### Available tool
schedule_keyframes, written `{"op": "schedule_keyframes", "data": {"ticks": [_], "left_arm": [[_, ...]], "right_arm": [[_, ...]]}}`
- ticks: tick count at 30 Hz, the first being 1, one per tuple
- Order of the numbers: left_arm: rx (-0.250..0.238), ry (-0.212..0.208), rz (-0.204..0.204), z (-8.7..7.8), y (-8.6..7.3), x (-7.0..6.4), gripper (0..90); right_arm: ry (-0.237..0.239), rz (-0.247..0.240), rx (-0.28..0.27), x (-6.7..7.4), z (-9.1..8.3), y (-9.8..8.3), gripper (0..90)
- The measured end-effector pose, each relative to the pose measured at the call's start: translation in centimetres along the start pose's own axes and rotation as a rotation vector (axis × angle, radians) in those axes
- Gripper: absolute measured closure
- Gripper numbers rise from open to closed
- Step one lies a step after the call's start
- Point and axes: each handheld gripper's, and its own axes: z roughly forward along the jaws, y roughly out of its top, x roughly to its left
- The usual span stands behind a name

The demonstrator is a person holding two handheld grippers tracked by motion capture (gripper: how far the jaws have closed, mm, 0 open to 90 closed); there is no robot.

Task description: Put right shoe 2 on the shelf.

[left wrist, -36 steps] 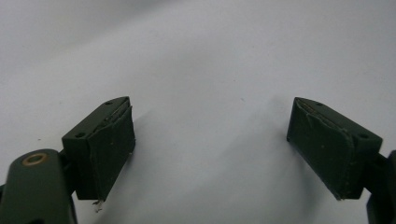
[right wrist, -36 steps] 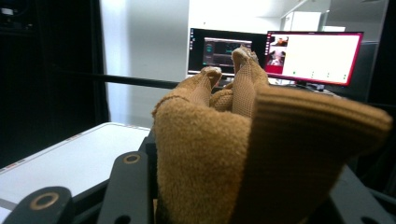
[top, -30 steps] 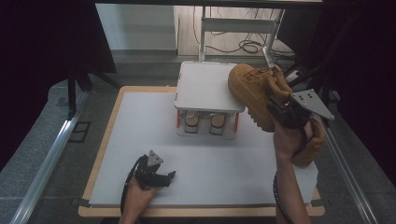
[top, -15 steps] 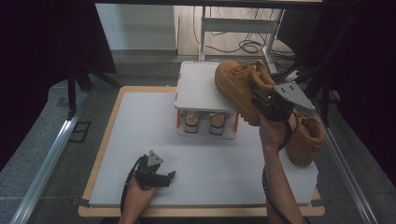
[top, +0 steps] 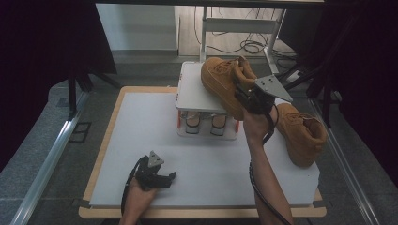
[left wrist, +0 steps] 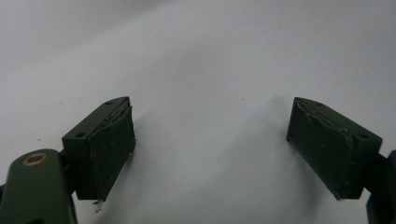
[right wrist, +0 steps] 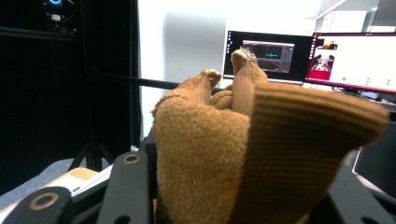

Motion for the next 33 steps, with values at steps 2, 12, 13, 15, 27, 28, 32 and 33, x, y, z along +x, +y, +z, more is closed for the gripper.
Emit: {"op": "schedule_keyframes", "data": {"ticks": [2, 12, 13, 15, 27, 28, 32, 33], "left_arm": [[0.000, 0.000, 0.001, 0.0, 0.0, 0.0, 14.9], [0.000, 0.000, 0.000, 0.0, 0.0, 0.0, 14.9], [0.000, 0.000, 0.000, 0.0, 0.0, 0.0, 14.9], [0.000, 0.000, 0.000, 0.0, 0.0, 0.0, 14.9], [0.003, -0.001, 0.004, 0.0, 0.0, 0.0, 14.9], [0.003, -0.001, 0.004, 0.0, 0.0, 0.0, 14.9], [0.003, -0.001, 0.005, 0.0, 0.0, 0.0, 15.0], [0.003, -0.001, 0.005, 0.0, 0.0, 0.0, 15.0]], "right_arm": [[0.001, 0.005, -0.004, 0.4, 0.4, -0.2, 53.9], [0.018, 0.014, -0.008, 2.2, 2.7, -0.8, 53.8], [0.018, 0.011, -0.007, 2.4, 3.0, -0.8, 53.8], [0.020, 0.010, -0.007, 2.6, 3.2, -0.8, 53.8], [0.031, 0.013, -0.004, 4.1, 5.7, -1.0, 53.5], [0.030, 0.016, 0.000, 4.1, 6.1, -1.3, 53.4], [0.033, 0.019, 0.011, 4.3, 6.8, -1.7, 52.6], [0.033, 0.019, 0.011, 4.3, 6.8, -1.7, 52.6]]}}
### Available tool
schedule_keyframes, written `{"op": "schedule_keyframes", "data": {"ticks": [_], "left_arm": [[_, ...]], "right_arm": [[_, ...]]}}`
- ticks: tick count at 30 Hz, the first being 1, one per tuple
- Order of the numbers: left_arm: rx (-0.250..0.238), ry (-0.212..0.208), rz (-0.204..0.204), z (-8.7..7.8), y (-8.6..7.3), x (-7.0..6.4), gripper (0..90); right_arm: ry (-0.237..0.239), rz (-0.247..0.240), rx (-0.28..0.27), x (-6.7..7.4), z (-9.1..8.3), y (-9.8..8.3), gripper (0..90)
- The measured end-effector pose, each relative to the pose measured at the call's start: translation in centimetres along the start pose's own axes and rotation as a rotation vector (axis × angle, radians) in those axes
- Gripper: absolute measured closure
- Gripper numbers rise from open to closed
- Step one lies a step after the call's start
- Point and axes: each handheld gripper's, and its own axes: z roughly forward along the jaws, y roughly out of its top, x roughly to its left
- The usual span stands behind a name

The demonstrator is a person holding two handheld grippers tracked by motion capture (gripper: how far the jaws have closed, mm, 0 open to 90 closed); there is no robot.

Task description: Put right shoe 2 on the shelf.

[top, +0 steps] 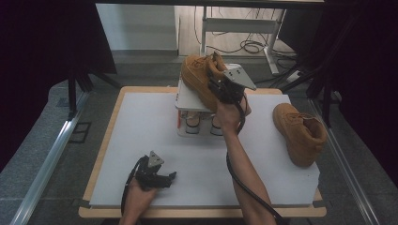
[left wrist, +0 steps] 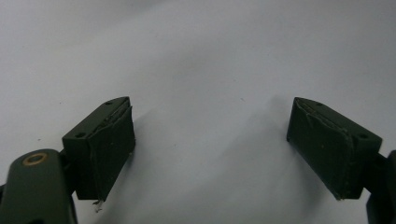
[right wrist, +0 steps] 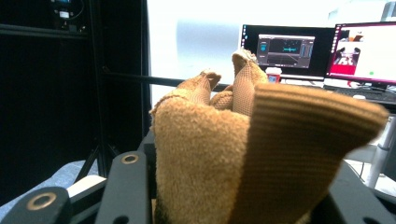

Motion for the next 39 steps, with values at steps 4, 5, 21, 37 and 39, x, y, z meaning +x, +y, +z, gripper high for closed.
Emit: {"op": "schedule_keyframes", "data": {"ticks": [4, 5, 21, 37, 39], "left_arm": [[0.000, 0.001, 0.000, 0.0, 0.0, 0.0, 15.0], [0.000, 0.000, 0.000, 0.0, 0.0, 0.0, 15.0], [-0.004, 0.002, -0.003, 0.0, 0.0, -0.1, 15.0], [-0.004, 0.002, -0.004, 0.0, 0.0, -0.1, 15.0], [-0.004, 0.002, -0.003, 0.0, 0.0, -0.1, 15.0]], "right_arm": [[0.005, 0.016, 0.004, -0.4, 0.1, -0.4, 44.5], [0.007, 0.018, 0.010, -0.4, 0.0, -0.4, 41.2], [0.078, 0.033, 0.087, -1.7, 0.1, -0.3, 13.1], [0.217, 0.036, 0.188, -3.5, -1.3, -1.6, 0.0], [0.228, 0.046, 0.192, -3.8, -1.6, -1.8, 0.0]]}}
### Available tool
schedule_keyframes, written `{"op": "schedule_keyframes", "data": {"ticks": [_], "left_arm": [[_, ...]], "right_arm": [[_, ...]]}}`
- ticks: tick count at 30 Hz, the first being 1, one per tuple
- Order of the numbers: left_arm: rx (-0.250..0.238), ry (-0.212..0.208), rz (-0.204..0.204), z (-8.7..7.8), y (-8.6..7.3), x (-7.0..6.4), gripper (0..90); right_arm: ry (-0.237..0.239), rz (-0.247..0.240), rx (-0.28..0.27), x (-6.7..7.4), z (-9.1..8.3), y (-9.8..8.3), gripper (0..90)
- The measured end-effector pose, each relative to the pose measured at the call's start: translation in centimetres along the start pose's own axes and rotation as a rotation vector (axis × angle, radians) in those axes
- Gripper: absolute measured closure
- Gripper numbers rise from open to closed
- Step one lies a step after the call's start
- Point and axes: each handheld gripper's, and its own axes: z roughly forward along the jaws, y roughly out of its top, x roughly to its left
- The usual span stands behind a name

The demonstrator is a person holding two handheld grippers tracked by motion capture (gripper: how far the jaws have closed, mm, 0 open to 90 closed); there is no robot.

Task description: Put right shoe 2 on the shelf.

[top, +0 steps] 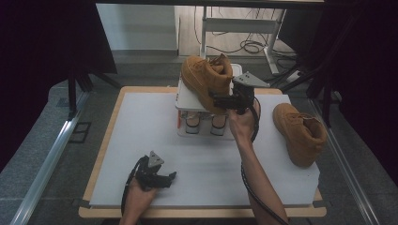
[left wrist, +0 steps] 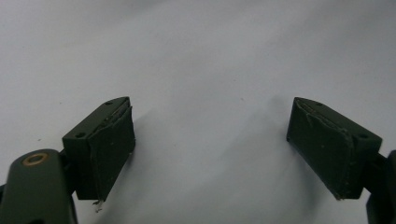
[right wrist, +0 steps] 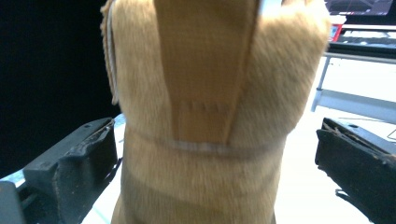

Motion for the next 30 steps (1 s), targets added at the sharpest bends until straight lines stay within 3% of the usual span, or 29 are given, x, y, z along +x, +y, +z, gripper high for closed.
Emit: {"op": "schedule_keyframes", "data": {"ticks": [7, 11, 16, 23, 24, 27, 28, 30], "left_arm": [[0.001, 0.000, 0.000, 0.0, 0.0, 0.0, 15.0], [0.002, 0.000, -0.001, 0.0, 0.0, 0.0, 15.0], [-0.003, -0.001, -0.007, 0.0, 0.0, 0.0, 15.0], [0.003, -0.001, 0.000, 0.0, 0.0, 0.0, 14.9], [0.003, -0.001, 0.000, 0.0, 0.0, 0.0, 14.9], [0.006, -0.001, 0.002, 0.0, 0.0, 0.0, 15.0], [0.006, 0.000, 0.002, 0.0, 0.0, 0.0, 15.0], [0.005, 0.000, 0.001, 0.0, 0.0, 0.0, 15.0]], "right_arm": [[0.035, 0.012, 0.001, -0.4, -1.1, -0.7, 0.0], [0.051, 0.018, 0.027, -0.4, -1.7, -0.9, 0.0], [0.050, -0.030, 0.083, 0.0, -2.5, -1.4, 0.2], [0.041, -0.045, 0.110, -0.5, -3.4, -2.1, 1.9], [0.031, -0.053, 0.127, -0.5, -3.6, -2.4, 10.7], [0.023, -0.059, 0.139, -0.5, -3.9, -2.7, 18.6], [0.048, -0.048, 0.146, -0.6, -4.2, -2.9, 30.8], [0.064, -0.040, 0.145, -0.7, -4.3, -3.1, 34.7]]}}
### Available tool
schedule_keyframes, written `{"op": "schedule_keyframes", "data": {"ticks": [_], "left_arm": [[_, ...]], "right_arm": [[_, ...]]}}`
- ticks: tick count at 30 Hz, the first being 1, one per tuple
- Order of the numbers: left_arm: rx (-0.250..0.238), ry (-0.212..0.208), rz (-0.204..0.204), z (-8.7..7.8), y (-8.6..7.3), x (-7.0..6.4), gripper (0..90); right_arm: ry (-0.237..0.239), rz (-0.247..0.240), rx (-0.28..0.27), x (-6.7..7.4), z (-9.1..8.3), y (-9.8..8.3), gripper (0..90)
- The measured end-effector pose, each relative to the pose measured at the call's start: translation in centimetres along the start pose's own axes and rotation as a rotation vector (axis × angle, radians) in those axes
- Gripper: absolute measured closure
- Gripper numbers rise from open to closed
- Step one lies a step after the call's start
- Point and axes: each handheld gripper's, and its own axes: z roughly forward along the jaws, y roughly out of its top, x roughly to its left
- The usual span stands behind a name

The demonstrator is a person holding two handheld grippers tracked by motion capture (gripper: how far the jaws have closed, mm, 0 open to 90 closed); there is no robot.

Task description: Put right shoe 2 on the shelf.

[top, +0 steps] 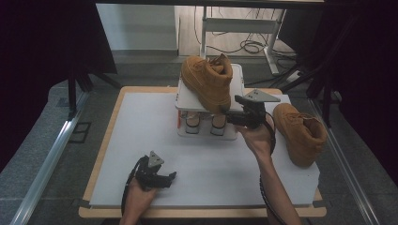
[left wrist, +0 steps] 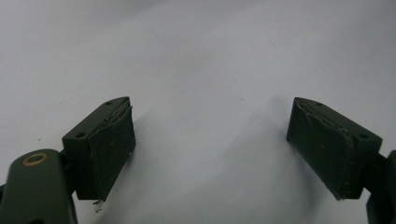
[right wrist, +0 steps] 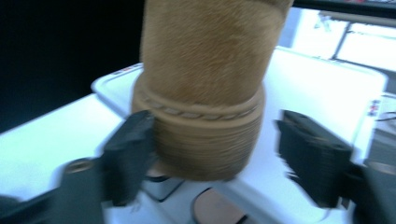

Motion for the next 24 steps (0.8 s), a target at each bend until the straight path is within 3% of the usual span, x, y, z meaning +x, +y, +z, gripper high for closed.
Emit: {"op": "schedule_keyframes", "data": {"ticks": [2, 7, 8, 9, 10, 11, 12, 14, 15, 24], "left_arm": [[0.001, 0.000, 0.001, 0.0, 0.0, 0.0, 15.0], [0.001, 0.000, 0.001, 0.0, 0.0, 0.0, 14.9], [0.001, 0.001, 0.000, 0.0, 0.0, 0.0, 15.0], [0.001, 0.001, 0.000, 0.0, 0.0, 0.0, 15.0], [0.001, 0.000, -0.002, 0.0, 0.0, 0.0, 15.0], [0.001, 0.000, -0.002, 0.0, 0.0, 0.0, 15.0], [0.001, 0.000, -0.002, 0.0, 0.0, 0.0, 15.0], [0.001, 0.000, -0.002, 0.0, 0.0, 0.0, 15.0], [0.001, 0.000, -0.002, 0.0, 0.0, 0.0, 15.0], [0.001, 0.000, 0.001, 0.0, 0.0, 0.0, 15.0]], "right_arm": [[0.011, -0.012, 0.005, 0.0, -0.4, -0.3, 44.4], [0.013, -0.019, 0.008, 0.1, -0.8, -0.8, 53.5], [0.028, -0.013, 0.000, 0.0, -1.0, -1.0, 61.5], [0.034, -0.014, -0.002, -0.1, -1.1, -1.1, 61.5], [0.045, -0.014, -0.002, -0.1, -1.2, -1.2, 69.3], [0.045, -0.014, -0.002, -0.1, -1.2, -1.2, 69.3], [0.059, -0.010, 0.005, -0.2, -1.2, -1.3, 76.9], [0.062, -0.012, 0.007, -0.2, -1.2, -1.4, 79.9], [0.056, -0.023, 0.006, -0.1, -1.2, -1.5, 86.5], [0.061, -0.044, 0.006, 0.0, -0.9, -1.7, 89.9]]}}
